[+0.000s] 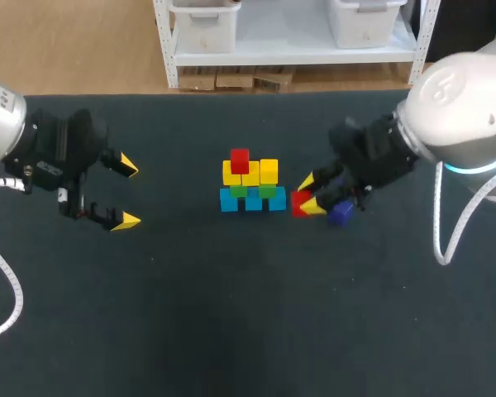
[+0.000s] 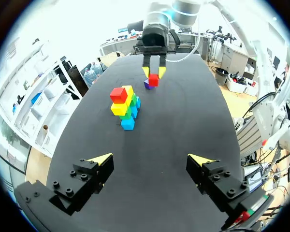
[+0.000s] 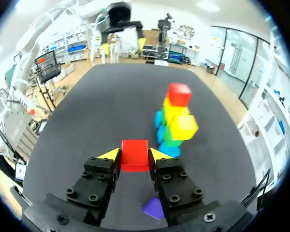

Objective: Place the blue cubes, place green cubes on the blue cubes, place the yellow cubes on the green cubes, then place the red cubes on the yellow cubes, and place purple cube on the red cubes.

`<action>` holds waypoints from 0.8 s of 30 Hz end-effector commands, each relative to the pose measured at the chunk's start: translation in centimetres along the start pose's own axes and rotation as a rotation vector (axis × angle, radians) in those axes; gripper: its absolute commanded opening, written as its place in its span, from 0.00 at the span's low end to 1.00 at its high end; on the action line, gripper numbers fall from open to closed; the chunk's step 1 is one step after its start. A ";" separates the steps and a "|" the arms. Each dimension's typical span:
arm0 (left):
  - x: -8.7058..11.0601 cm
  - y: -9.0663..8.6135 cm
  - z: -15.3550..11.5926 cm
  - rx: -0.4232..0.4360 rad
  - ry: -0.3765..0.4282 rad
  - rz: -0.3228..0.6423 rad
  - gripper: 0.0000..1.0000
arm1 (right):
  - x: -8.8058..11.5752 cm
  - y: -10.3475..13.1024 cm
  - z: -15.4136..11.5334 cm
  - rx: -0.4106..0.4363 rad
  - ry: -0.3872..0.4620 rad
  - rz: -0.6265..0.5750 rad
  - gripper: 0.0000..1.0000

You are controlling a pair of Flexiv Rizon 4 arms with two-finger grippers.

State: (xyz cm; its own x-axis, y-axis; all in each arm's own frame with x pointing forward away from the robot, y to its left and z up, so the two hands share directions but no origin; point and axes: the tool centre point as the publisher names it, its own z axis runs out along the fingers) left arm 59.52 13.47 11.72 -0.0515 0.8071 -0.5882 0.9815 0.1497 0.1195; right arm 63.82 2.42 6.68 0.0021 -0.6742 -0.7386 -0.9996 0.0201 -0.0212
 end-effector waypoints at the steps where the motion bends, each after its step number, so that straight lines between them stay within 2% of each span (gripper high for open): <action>1: 0.2 -0.1 0.0 -0.003 -0.008 0.003 1.00 | -0.6 -1.9 -0.7 0.001 -0.020 -0.011 0.00; 11: 0.2 -0.1 0.0 -0.003 -0.008 0.003 1.00 | -2.7 -6.1 -1.5 0.046 -0.020 -0.046 0.00; 13: 0.2 -0.1 0.0 -0.003 -0.008 0.003 1.00 | -3.2 -6.5 -1.6 0.029 -0.050 -0.038 0.00; 24: 0.2 -0.1 0.0 -0.003 -0.008 0.003 1.00 | -5.1 -7.6 -0.9 -0.024 -0.074 -0.041 0.00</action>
State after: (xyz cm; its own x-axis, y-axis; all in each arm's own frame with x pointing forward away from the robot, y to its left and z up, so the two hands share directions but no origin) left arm 59.51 13.46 11.73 -0.0516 0.8072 -0.5880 0.9815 0.1498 0.1195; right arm 70.55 4.65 11.57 0.0433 -0.6220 -0.7818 -0.9987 -0.0065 -0.0502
